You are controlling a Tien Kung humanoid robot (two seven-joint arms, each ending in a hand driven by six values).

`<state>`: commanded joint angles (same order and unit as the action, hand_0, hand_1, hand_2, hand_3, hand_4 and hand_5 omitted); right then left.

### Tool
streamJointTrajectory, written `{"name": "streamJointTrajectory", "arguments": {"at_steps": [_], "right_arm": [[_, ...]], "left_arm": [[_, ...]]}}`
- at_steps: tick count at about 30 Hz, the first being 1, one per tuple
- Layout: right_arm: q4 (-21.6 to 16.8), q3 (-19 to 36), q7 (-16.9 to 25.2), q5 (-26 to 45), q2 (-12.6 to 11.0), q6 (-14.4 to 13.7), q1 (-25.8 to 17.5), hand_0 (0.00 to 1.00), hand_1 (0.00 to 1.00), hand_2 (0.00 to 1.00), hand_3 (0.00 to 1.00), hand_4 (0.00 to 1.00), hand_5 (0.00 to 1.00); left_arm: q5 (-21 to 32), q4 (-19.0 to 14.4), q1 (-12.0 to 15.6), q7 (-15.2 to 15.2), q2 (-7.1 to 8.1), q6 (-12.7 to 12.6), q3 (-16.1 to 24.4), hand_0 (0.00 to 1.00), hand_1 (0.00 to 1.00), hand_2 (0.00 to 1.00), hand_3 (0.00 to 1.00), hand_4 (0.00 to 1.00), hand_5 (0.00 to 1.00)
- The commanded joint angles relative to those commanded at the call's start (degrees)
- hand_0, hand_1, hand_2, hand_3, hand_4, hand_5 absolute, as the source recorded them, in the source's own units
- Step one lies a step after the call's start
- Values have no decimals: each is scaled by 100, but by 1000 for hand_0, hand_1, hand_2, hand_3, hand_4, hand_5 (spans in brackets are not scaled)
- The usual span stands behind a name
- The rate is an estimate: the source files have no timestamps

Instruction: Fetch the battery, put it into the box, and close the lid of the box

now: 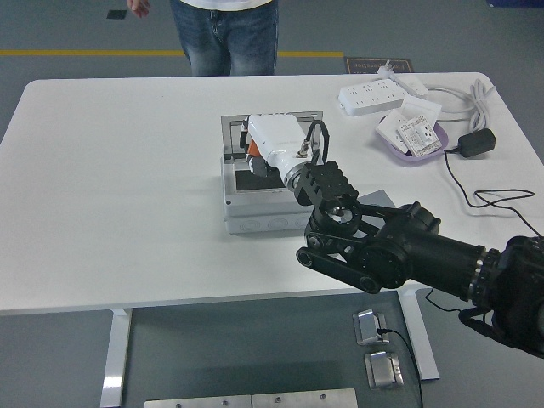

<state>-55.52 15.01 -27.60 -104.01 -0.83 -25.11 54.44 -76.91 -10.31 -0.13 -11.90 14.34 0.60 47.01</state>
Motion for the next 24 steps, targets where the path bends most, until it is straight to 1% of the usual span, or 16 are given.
{"name": "streamJointTrajectory", "arguments": {"at_steps": [4, 5, 10, 11, 16, 17, 22, 24], "right_arm": [[-2, -16, 4, -64, 37, -140, -3, 239, 302, 383, 562, 197, 45], [1, -25, 8, -75, 46, -171, -6, 247, 387, 493, 711, 465, 341], [17, -77, 38, -97, 82, -312, -33, 247, 387, 493, 711, 465, 341], [18, -83, 44, -98, 83, -332, -36, 238, 398, 516, 761, 565, 355], [20, -93, 62, -99, 83, -419, -51, 238, 398, 516, 761, 565, 355], [21, -93, 67, -96, 83, -435, -54, 243, 401, 514, 778, 615, 392], [19, -98, 81, -72, 83, -490, -65, 243, 401, 514, 778, 615, 392], [11, -98, 82, -65, 82, -504, -67, 244, 400, 510, 783, 634, 412]], "left_arm": [[-17, 0, -10, -5, -2, 3, 10, 632, 707, 633, 603, 609, 493], [-19, 0, -13, -6, -2, 3, 11, 630, 706, 633, 603, 610, 493], [-22, 0, -28, -9, -7, 5, 3, 630, 706, 633, 603, 610, 493], [-24, 0, -29, -9, -8, 5, 3, 630, 706, 632, 603, 609, 492], [-40, 0, -31, -13, -12, 5, 10, 630, 706, 632, 603, 609, 492], [-42, 0, -31, -13, -12, 5, 11, 631, 706, 632, 604, 609, 492], [-52, 0, -32, -12, -12, 4, 16, 631, 706, 632, 604, 609, 492], [-56, 0, -32, -13, -14, 5, 16, 630, 706, 632, 603, 607, 492]]}}
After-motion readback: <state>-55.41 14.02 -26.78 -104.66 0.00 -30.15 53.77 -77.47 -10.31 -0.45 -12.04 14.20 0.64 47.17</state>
